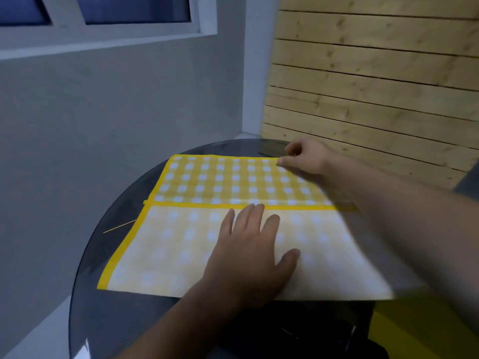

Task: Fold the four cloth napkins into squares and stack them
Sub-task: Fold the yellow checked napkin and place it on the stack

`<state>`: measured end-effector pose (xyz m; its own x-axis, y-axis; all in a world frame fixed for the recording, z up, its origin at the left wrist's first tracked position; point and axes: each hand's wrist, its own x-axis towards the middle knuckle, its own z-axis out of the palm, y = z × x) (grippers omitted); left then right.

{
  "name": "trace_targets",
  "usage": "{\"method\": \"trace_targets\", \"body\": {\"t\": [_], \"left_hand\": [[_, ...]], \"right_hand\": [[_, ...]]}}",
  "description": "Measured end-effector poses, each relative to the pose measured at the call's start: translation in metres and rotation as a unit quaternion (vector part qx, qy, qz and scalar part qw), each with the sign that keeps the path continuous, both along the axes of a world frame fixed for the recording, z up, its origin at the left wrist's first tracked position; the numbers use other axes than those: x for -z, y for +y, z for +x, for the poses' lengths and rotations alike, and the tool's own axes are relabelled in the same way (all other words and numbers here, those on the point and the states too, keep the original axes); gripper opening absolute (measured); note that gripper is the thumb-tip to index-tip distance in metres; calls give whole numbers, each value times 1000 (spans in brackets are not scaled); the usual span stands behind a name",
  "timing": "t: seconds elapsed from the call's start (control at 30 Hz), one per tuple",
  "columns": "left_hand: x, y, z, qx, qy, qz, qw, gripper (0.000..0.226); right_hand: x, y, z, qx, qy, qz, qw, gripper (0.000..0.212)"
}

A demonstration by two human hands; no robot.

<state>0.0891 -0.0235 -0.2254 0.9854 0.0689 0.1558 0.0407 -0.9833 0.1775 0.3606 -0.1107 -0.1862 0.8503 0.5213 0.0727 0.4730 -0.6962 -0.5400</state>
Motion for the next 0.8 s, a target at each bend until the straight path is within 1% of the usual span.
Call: {"method": "trace_targets", "body": {"t": [0.23,0.3,0.4,0.47,0.57,0.63,0.67,0.73,0.8], "left_hand": [[2,2,1,9,-8,-10,1000,67],[2,2,0,10,-6,-11,1000,66],[1,1,-1,12,-6,-10,1000,65],[0,0,-1,14,-3,-10,1000,63],[-1,-1,-3,18,-11,-23,1000,56],[-6,-2,-6,34,-46,-40,998,48],[-9,-2,-8,50,-78,-42,995,44],[-12,-3,-11,94,-151,-22,984,30],[-14,-7,-16,133,-203,6,970,16]], "right_hand": [[-10,4,16,-44,28,-17,999,34],[-14,3,14,-49,13,-20,999,30],[-26,-1,3,-59,13,-21,998,22],[-40,-7,-8,-67,8,-10,998,21],[-69,-19,-34,-81,-23,15,996,17],[-87,-30,-58,-111,-35,35,993,15],[-94,-37,-71,-124,-41,39,991,16],[-103,-53,-100,-136,-49,30,989,17],[-106,-69,-129,-135,-64,6,989,17]]}}
